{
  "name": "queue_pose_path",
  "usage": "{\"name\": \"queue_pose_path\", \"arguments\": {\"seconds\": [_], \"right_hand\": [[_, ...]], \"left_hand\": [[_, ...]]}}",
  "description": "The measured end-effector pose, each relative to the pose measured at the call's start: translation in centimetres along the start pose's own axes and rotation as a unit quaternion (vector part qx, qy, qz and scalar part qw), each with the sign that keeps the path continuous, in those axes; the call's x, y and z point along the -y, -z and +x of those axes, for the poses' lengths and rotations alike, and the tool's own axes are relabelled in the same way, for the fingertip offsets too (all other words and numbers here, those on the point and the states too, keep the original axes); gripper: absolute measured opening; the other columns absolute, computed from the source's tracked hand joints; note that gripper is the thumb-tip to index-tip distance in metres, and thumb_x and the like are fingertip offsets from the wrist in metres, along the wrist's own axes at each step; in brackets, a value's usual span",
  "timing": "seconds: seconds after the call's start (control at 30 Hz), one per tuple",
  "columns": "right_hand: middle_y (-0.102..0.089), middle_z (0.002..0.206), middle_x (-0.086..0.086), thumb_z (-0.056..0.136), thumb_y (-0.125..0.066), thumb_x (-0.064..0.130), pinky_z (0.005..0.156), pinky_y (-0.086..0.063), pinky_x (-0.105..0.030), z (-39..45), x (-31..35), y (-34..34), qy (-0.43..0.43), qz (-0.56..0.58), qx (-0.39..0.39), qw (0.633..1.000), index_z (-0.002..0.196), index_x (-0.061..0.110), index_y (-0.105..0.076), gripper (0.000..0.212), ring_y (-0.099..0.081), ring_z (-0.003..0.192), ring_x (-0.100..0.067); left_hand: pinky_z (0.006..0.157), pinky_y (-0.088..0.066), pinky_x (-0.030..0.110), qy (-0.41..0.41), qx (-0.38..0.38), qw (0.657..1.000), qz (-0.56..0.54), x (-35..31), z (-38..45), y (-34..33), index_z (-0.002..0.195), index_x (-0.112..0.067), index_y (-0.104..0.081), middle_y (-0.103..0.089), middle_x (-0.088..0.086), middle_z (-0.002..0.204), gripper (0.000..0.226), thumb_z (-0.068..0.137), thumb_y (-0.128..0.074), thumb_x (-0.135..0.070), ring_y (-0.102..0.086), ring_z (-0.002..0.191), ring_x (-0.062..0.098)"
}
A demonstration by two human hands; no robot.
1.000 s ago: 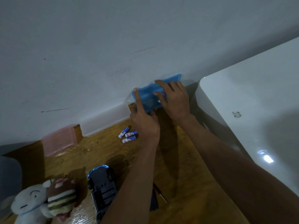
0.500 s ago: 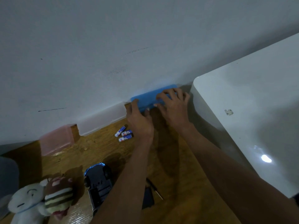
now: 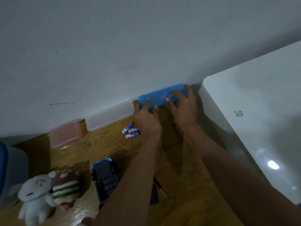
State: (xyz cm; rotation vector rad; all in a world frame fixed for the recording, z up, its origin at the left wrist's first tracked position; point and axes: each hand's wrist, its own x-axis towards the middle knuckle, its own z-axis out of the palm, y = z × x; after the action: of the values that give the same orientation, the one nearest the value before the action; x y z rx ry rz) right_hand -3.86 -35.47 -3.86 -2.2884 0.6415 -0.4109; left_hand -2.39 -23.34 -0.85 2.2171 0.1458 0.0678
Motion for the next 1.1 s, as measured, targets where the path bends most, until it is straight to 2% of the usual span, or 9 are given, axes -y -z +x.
{"name": "queue_pose_path", "arguments": {"seconds": [0.13,0.33,0.4,0.5,0.63,0.8,0.93,1.03,1.1], "right_hand": [[-0.036,0.156,-0.008,0.092,-0.058,0.056,0.101,-0.045,-0.053,0.3,0.7,0.4,-0.006,-0.102,0.02,0.995,0.127,0.033,-0.062,0.042,-0.038,0.137,-0.035],[-0.03,0.157,-0.01,0.094,-0.057,0.051,0.111,-0.028,-0.058,1.1,4.0,2.1,-0.048,-0.217,0.081,0.972,0.132,0.031,-0.056,0.043,-0.027,0.142,-0.036],[-0.039,0.15,-0.011,0.094,-0.059,0.044,0.108,-0.035,-0.055,0.9,5.2,2.8,-0.004,-0.189,0.074,0.979,0.129,0.026,-0.059,0.039,-0.035,0.136,-0.036],[-0.058,0.122,-0.009,0.093,-0.059,0.028,0.094,-0.049,-0.048,-0.6,7.1,3.0,0.137,-0.096,0.061,0.984,0.114,0.018,-0.066,0.025,-0.054,0.113,-0.034],[-0.063,0.114,-0.006,0.095,-0.059,0.023,0.09,-0.05,-0.039,-4.0,10.5,1.4,0.213,-0.073,0.134,0.965,0.114,0.016,-0.066,0.021,-0.058,0.107,-0.025],[-0.062,0.12,-0.004,0.091,-0.063,0.023,0.088,-0.051,-0.038,-7.8,11.9,-2.0,0.251,-0.132,0.237,0.929,0.121,0.022,-0.066,0.03,-0.059,0.109,-0.025],[-0.046,0.146,-0.009,0.094,-0.061,0.03,0.106,-0.043,-0.045,-9.4,11.2,-3.8,0.268,-0.202,0.293,0.895,0.138,0.022,-0.054,0.046,-0.044,0.132,-0.031],[-0.029,0.159,-0.01,0.101,-0.05,0.039,0.113,-0.035,-0.05,-10.3,10.3,-5.0,0.269,-0.276,0.305,0.871,0.148,0.024,-0.041,0.051,-0.031,0.142,-0.035],[-0.034,0.155,-0.013,0.102,-0.047,0.04,0.11,-0.037,-0.052,-11.1,9.8,-5.4,0.271,-0.298,0.285,0.87,0.148,0.023,-0.04,0.049,-0.036,0.137,-0.037]], "left_hand": [[0.11,-0.045,0.034,0.011,0.017,1.0,0.018,-0.2,0.2,0.2,0.139,-0.011,-0.058,-0.052,0.011,0.143,0.044,0.096,-0.065,-0.009,-0.054,0.129,0.024],[0.109,-0.046,0.033,-0.008,0.089,0.995,0.034,-0.7,-0.3,2.9,0.139,-0.011,-0.059,-0.051,0.015,0.145,0.048,0.093,-0.07,-0.015,-0.057,0.126,0.028],[0.105,-0.05,0.038,-0.029,0.081,0.996,0.01,-0.8,-0.3,4.8,0.132,-0.009,-0.064,-0.059,0.015,0.136,0.042,0.091,-0.07,-0.014,-0.062,0.117,0.03],[0.096,-0.057,0.041,-0.05,0.072,0.996,-0.029,-0.8,-0.4,8.8,0.121,-0.01,-0.071,-0.068,0.01,0.123,0.031,0.091,-0.07,-0.014,-0.066,0.108,0.023],[0.099,-0.053,0.035,-0.048,0.08,0.996,0.007,1.1,-0.9,14.3,0.117,-0.015,-0.073,-0.072,0.004,0.12,0.024,0.094,-0.068,-0.02,-0.065,0.111,0.02],[0.092,-0.047,0.026,-0.026,0.115,0.993,0.033,5.5,-2.6,19.8,0.116,-0.017,-0.073,-0.071,0.003,0.122,0.026,0.092,-0.07,-0.026,-0.063,0.115,0.02],[0.09,-0.038,0.023,-0.021,0.146,0.989,0.032,9.0,-4.7,22.0,0.122,-0.023,-0.069,-0.064,0.002,0.132,0.035,0.09,-0.072,-0.036,-0.055,0.124,0.021],[0.103,-0.042,0.034,0.01,0.182,0.983,0.016,11.5,-6.3,22.4,0.141,-0.03,-0.054,-0.047,0.003,0.151,0.062,0.085,-0.076,-0.046,-0.044,0.136,0.025],[0.11,-0.043,0.047,0.026,0.219,0.975,0.005,12.5,-7.5,22.4,0.148,-0.038,-0.043,-0.037,0.004,0.155,0.078,0.079,-0.078,-0.054,-0.04,0.14,0.029]]}}
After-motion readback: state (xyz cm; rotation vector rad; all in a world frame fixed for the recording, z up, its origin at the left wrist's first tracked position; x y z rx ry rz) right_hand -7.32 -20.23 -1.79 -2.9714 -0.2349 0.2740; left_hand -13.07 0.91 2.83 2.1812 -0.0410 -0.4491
